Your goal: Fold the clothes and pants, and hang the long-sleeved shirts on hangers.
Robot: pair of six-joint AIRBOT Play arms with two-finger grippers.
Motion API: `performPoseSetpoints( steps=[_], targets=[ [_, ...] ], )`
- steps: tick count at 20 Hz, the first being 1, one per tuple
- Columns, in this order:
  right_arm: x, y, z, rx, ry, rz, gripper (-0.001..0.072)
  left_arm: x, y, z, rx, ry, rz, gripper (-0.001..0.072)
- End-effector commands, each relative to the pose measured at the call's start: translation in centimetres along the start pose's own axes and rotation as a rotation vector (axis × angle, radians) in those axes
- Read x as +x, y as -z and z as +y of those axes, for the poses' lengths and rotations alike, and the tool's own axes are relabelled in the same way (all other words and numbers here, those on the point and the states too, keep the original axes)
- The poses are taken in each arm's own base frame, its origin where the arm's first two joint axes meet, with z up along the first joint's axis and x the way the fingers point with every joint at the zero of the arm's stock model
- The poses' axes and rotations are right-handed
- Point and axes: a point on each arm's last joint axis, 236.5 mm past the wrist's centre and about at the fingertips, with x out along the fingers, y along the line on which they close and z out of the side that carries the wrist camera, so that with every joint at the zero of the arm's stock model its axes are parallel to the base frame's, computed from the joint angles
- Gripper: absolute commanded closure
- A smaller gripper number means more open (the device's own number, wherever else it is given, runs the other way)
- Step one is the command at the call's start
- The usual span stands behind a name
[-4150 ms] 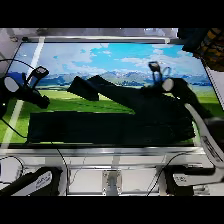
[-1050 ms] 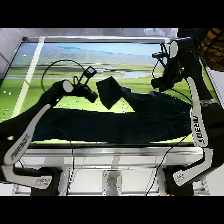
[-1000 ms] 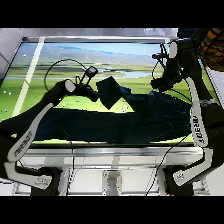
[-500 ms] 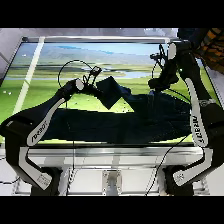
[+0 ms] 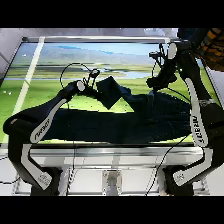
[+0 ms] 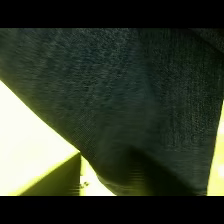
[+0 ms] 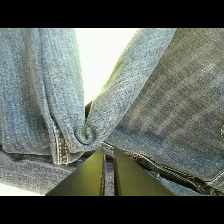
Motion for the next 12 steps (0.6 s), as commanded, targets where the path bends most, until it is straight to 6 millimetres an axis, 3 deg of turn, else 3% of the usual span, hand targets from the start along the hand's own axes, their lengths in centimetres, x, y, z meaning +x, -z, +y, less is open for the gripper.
performPoseSetpoints(
  steps=[1,3,6,8,10,12],
  targets=[
    [0.0,-0.1,0.1,-0.002,-0.003,-0.003,0.0647,0.2,0.3,0.0,-0.026,0.014,0.010,0.0694],
    [0.0,-0.1,0.1,-0.008,-0.003,-0.003,0.0647,-1.2,-0.7,1.3,0.007,-0.025,-0.010,0.0692],
    [0.0,-0.1,0.1,-0.013,-0.003,-0.003,0.0647,-6.7,-4.3,5.2,0.115,-0.172,-0.068,0.0694],
    [0.0,-0.1,0.1,-0.013,-0.003,-0.003,0.0647,-13.3,-6.7,10.1,0.286,-0.409,-0.056,0.0694],
    [0.0,-0.1,0.1,-0.014,-0.003,-0.003,0.0647,-21.8,-8.6,15.3,0.479,-0.724,0.004,0.0693],
    [0.0,-0.1,0.2,-0.013,-0.005,-0.003,0.0647,-29.1,-10.0,18.0,0.646,-0.961,0.059,0.0693]
  ],
)
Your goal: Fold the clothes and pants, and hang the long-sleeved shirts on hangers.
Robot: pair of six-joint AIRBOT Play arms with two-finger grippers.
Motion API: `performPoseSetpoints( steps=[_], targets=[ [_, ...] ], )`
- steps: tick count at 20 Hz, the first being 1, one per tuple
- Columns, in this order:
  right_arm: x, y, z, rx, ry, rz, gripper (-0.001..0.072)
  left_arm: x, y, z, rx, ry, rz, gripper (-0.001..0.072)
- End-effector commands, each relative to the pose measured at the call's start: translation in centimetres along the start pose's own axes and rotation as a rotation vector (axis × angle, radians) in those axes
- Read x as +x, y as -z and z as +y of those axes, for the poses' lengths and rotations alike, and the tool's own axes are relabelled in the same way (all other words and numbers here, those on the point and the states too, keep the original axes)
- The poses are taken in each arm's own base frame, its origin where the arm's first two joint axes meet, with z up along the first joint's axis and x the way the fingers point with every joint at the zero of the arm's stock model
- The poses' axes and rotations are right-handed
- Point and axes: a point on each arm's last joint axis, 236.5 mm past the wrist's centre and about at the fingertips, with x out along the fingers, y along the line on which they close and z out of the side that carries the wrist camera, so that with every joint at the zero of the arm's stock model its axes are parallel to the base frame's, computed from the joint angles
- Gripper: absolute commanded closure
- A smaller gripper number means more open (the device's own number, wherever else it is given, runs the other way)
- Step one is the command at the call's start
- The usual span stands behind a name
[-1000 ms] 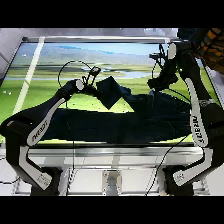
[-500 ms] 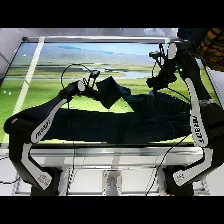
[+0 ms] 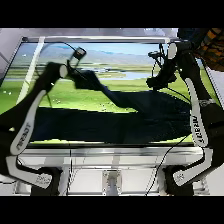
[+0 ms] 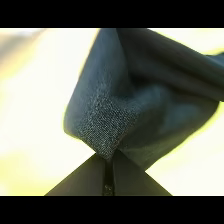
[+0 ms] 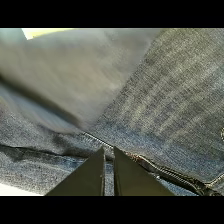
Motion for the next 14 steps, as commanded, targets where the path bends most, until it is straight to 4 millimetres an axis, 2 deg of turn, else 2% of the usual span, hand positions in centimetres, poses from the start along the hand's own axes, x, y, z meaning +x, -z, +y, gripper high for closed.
performPoseSetpoints(
  steps=[1,3,5,7,9,10,11,12,14],
  targets=[
    [0.0,0.0,0.2,-0.003,-0.006,0.000,0.0647,-8.5,1.2,13.0,0.352,-0.433,0.126,0.0693],
    [0.0,-0.1,0.7,-0.006,-0.027,-0.002,0.0647,-9.9,2.5,14.6,0.321,-0.445,0.141,0.0692],
    [0.0,-0.1,1.2,-0.014,-0.048,-0.005,0.0647,-9.4,5.9,15.0,0.281,-0.411,0.244,0.0692],
    [0.0,-0.2,1.4,-0.019,-0.058,-0.006,0.0646,-8.0,10.2,14.2,0.224,-0.337,0.341,0.0675],
    [0.0,-0.3,1.9,-0.028,-0.077,-0.014,0.0645,-6.9,15.3,13.3,0.197,-0.277,0.465,0.0392],
    [-0.1,-0.6,2.2,-0.030,-0.089,-0.026,0.0644,-6.5,17.9,12.8,0.181,-0.246,0.526,0.0347],
    [-0.1,-0.9,2.4,-0.031,-0.098,-0.038,0.0624,-6.3,20.3,12.2,0.166,-0.215,0.586,0.0346],
    [-0.1,-1.2,2.5,-0.031,-0.103,-0.051,0.0574,-6.2,22.7,11.7,0.149,-0.183,0.648,0.0347],
    [-0.2,-1.4,2.7,-0.032,-0.112,-0.061,0.0568,-6.2,26.3,10.9,0.119,-0.138,0.736,0.0346]
  ],
)
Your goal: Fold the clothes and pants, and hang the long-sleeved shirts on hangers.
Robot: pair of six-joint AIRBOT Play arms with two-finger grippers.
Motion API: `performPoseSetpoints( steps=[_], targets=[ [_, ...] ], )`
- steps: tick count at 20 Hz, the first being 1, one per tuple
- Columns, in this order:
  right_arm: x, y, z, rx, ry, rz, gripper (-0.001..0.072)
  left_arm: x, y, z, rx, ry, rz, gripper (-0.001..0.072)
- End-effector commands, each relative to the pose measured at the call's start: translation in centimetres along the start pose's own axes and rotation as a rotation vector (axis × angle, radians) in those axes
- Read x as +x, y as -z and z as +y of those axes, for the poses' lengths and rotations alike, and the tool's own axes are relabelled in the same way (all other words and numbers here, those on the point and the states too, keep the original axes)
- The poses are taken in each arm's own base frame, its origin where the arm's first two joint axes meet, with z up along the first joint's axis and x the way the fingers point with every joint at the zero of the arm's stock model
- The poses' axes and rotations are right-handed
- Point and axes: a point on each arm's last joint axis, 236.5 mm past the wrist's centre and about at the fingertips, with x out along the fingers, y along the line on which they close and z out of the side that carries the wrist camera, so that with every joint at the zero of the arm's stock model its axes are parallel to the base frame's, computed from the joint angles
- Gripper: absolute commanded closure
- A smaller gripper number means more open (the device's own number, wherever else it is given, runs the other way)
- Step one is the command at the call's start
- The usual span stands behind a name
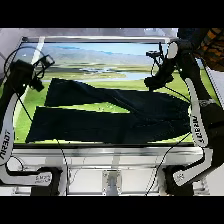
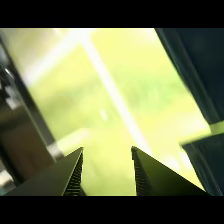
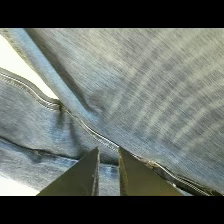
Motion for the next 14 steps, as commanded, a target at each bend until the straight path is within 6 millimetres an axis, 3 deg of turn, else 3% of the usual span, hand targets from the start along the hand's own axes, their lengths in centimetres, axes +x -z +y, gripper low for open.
performPoseSetpoints(
  steps=[1,3,4,7,10,14],
  targets=[
    [0.0,-0.6,0.6,-0.006,-0.022,-0.026,0.0568,2.9,5.8,-2.9,-0.017,0.106,0.174,0.0347],
    [0.0,-1.7,0.9,-0.007,-0.036,-0.071,0.0535,3.2,6.2,-2.7,-0.044,0.102,0.174,0.0346],
    [-0.1,-3.2,1.9,-0.015,-0.072,-0.131,0.0461,3.1,5.8,-2.5,-0.044,0.096,0.158,0.0346],
    [1.0,-8.1,7.0,-0.142,-0.167,-0.300,0.0460,2.7,4.2,-3.6,-0.050,0.123,0.115,0.0343],
    [6.4,-10.8,12.0,-0.296,-0.148,-0.332,0.0460,2.4,4.5,-3.6,-0.170,0.121,0.131,0.0343],
    [13.8,-12.7,15.7,-0.411,-0.103,-0.328,0.0461,1.7,6.7,-3.2,-0.320,0.166,0.140,0.0343]
  ],
)
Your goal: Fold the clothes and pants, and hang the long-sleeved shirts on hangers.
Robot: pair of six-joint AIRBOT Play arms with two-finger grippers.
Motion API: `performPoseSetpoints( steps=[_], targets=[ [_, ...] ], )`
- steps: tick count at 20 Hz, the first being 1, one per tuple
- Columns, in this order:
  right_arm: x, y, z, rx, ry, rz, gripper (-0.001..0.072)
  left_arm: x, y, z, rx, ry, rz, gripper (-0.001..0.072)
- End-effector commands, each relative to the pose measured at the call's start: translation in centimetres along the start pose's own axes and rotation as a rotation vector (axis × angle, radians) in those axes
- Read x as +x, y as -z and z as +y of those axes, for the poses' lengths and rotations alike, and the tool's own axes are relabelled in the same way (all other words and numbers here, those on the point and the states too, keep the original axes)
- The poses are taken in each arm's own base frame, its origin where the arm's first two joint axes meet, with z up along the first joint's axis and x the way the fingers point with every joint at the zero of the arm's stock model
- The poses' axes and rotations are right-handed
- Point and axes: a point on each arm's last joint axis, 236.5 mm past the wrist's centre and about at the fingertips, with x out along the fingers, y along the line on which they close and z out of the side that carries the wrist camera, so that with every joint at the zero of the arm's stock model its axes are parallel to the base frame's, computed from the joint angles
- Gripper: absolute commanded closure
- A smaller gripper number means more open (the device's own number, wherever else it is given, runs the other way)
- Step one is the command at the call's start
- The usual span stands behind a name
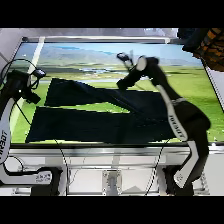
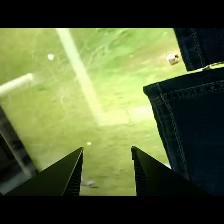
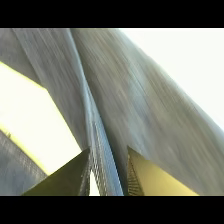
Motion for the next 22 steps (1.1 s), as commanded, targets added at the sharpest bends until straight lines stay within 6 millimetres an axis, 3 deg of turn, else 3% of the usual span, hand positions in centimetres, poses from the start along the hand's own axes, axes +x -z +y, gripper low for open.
performPoseSetpoints(
  steps=[1,5,14,16,17,20,22],
  targets=[
    [6.5,-1.2,2.2,-0.116,0.007,-0.019,0.0461,-0.3,1.3,-0.1,-0.148,0.078,-0.016,0.0343],
    [9.3,-0.9,2.3,-0.133,-0.005,0.005,0.0460,-0.5,1.4,-1.4,-0.250,0.222,-0.067,0.0343],
    [10.2,1.1,3.0,-0.159,-0.046,0.079,0.0481,-1.1,0.1,-3.3,-0.284,0.324,-0.112,0.0343],
    [10.6,1.4,3.0,-0.157,-0.049,0.089,0.0691,-1.4,-0.2,-3.9,-0.294,0.353,-0.120,0.0343],
    [10.8,1.6,3.0,-0.157,-0.050,0.095,0.0697,-1.6,-0.5,-4.5,-0.290,0.380,-0.134,0.0343],
    [9.5,2.2,3.3,-0.140,-0.058,0.141,0.0698,-2.7,-0.4,-7.0,-0.165,0.467,-0.129,0.0343],
    [6.5,2.2,4.1,-0.154,-0.075,0.174,0.0698,-3.9,0.8,-9.2,0.005,0.519,-0.089,0.0343]
  ],
)
